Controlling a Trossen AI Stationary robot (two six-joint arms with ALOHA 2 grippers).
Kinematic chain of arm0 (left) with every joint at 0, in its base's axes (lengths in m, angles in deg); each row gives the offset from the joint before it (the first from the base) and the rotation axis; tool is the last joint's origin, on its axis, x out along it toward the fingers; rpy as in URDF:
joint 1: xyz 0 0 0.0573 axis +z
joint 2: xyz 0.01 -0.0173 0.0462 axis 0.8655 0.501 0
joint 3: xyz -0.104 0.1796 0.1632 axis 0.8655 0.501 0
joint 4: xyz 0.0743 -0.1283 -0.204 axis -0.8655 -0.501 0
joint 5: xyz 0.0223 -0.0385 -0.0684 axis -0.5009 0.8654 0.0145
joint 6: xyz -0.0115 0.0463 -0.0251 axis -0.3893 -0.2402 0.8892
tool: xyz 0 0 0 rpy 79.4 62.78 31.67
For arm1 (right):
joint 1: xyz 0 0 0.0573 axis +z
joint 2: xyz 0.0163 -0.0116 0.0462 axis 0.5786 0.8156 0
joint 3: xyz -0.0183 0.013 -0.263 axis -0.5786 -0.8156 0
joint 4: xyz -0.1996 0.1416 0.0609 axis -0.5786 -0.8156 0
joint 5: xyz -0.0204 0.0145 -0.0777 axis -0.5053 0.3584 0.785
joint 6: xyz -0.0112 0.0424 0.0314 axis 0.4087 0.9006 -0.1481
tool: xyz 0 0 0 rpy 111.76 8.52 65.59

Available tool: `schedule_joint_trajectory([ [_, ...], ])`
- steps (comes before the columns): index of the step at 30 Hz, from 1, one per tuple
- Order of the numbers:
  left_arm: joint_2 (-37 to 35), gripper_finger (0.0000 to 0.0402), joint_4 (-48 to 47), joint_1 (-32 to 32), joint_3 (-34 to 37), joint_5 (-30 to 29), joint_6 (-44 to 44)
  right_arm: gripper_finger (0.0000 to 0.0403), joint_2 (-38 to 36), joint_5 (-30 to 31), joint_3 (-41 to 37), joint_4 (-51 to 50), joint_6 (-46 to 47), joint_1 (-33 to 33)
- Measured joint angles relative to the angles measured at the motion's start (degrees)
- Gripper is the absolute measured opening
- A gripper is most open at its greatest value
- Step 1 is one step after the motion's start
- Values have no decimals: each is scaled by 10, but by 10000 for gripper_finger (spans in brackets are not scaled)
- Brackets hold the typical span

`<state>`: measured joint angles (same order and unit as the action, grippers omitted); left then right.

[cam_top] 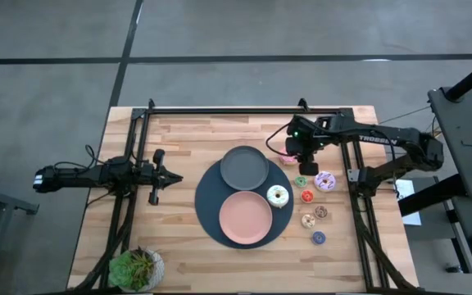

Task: Pick & Place donuts
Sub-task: Put the big pink doughnut into the gray plate

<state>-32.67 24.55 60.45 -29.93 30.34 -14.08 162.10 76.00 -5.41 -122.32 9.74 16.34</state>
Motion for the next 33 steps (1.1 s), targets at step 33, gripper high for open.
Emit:
schedule_joint_trajectory([
  [33, 0, 0, 0, 0, 0, 0, 0, 288, 51, -24, -68, 78, -46, -6],
])
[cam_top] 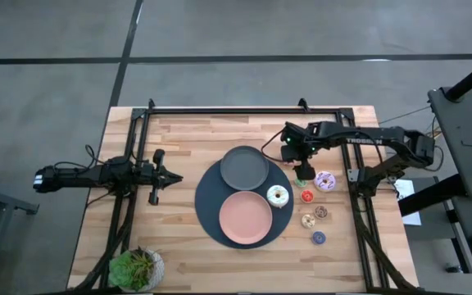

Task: Pick & Place donuts
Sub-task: Put the big pink doughnut into the gray plate

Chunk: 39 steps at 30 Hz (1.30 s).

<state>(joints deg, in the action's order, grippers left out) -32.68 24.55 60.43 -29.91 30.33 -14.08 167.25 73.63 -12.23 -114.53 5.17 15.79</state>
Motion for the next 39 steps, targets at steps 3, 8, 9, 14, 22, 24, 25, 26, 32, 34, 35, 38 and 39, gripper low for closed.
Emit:
schedule_joint_trajectory([
  [3, 0, 0, 0, 0, 0, 0, 0, 290, 0, 0, -12, 18, 1, -4],
  [8, 0, 0, 0, 0, 0, 0, 0, 287, 18, 1, -15, 25, 0, -13],
  [9, 0, 0, 0, 0, 0, 0, 0, 286, 24, 1, -14, 25, -1, -16],
  [14, 0, 0, 0, 0, 0, 0, 0, 288, 51, 1, -9, 33, -3, -30],
  [22, 0, 0, 0, 0, 0, 0, 0, 286, 77, 1, -11, 45, -11, -37],
  [24, 0, 0, 0, 0, 0, 0, 0, 283, 85, 1, -11, 45, -12, -38],
  [25, 0, 0, 0, 0, 0, 0, 0, 282, 89, 1, -11, 46, -12, -39],
  [26, 0, 0, 0, 0, 0, 0, 0, 281, 92, 1, -12, 47, -12, -40],
  [32, 0, 0, 0, 0, 0, 0, 0, 275, 101, 1, -16, 61, -12, -45],
  [34, 0, 0, 0, 0, 0, 0, 0, 274, 104, 0, -18, 67, -11, -48],
  [35, 0, 0, 0, 0, 0, 0, 0, 274, 107, 0, -19, 64, -9, -49],
  [38, 0, 0, 0, 0, 0, 0, 0, 274, 119, 0, -19, 69, -7, -51],
  [39, 0, 0, 0, 0, 0, 0, 0, 273, 120, 1, -19, 69, -7, -51],
])
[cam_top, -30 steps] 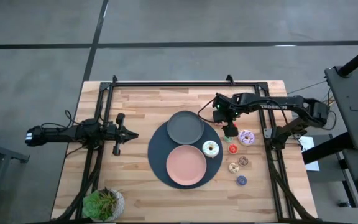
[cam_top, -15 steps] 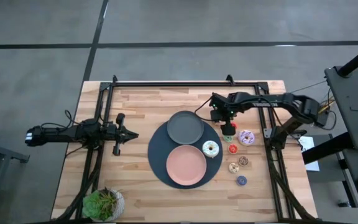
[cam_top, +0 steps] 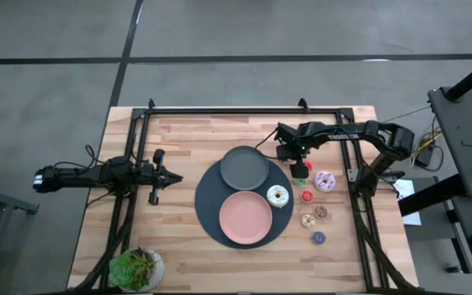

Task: Pick & Place donuts
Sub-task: Put the big pink doughnut into the gray plate

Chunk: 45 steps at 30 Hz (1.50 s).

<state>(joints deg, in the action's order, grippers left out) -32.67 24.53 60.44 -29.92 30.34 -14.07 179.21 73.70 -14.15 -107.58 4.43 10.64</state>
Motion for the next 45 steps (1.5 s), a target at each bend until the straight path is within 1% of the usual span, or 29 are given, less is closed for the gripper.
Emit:
schedule_joint_trajectory([
  [14, 0, 0, 0, 0, 0, 0, 0, 245, 18, 1, 0, 14, 4, -7],
  [34, 0, 0, 0, 0, 0, 0, 0, 156, 17, 3, -10, 25, 9, -9],
  [40, 0, 0, 0, 0, 0, 0, 0, 141, -10, 2, -9, 29, 9, -8],
  [45, 0, 0, 0, 0, 0, 0, 0, 134, -42, 2, 7, 28, 11, -8],
])
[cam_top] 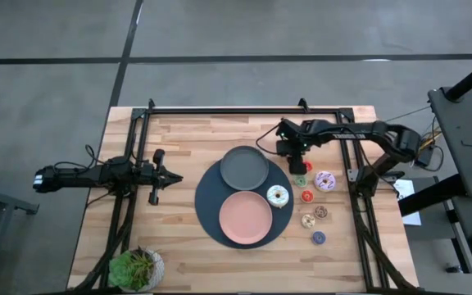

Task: Pick & Place donuts
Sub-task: Put the big pink doughnut into the gray plate

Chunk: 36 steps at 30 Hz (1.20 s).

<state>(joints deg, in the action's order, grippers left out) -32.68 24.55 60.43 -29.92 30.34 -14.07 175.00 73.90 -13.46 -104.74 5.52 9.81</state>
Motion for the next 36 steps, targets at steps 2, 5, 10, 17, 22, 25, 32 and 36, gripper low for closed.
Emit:
schedule_joint_trajectory([
  [2, 0, 0, 0, 0, 0, 0, 0, 132, -6, 1, 10, -4, 8, 0],
  [5, 0, 0, 0, 0, 0, 0, 0, 133, -7, 2, 37, -18, 19, 0],
  [10, 0, 0, 0, 0, 0, 0, 0, 139, -2, 3, 82, -30, 28, 6],
  [17, 0, 0, 0, 0, 0, 0, 0, 138, 22, 5, 135, -35, 27, 25],
  [22, 0, 0, 0, 0, 0, 0, 0, 132, 58, 5, 174, -48, 26, 45],
  [25, 0, 0, 0, 0, 0, 0, 0, 134, 82, 5, 196, -48, 26, 56],
  [32, 0, 0, 0, 0, 0, 0, 0, 141, 139, 4, 256, -50, 23, 78],
  [36, 0, 0, 0, 0, 0, 0, 0, 138, 173, 3, 289, -53, 23, 89],
])
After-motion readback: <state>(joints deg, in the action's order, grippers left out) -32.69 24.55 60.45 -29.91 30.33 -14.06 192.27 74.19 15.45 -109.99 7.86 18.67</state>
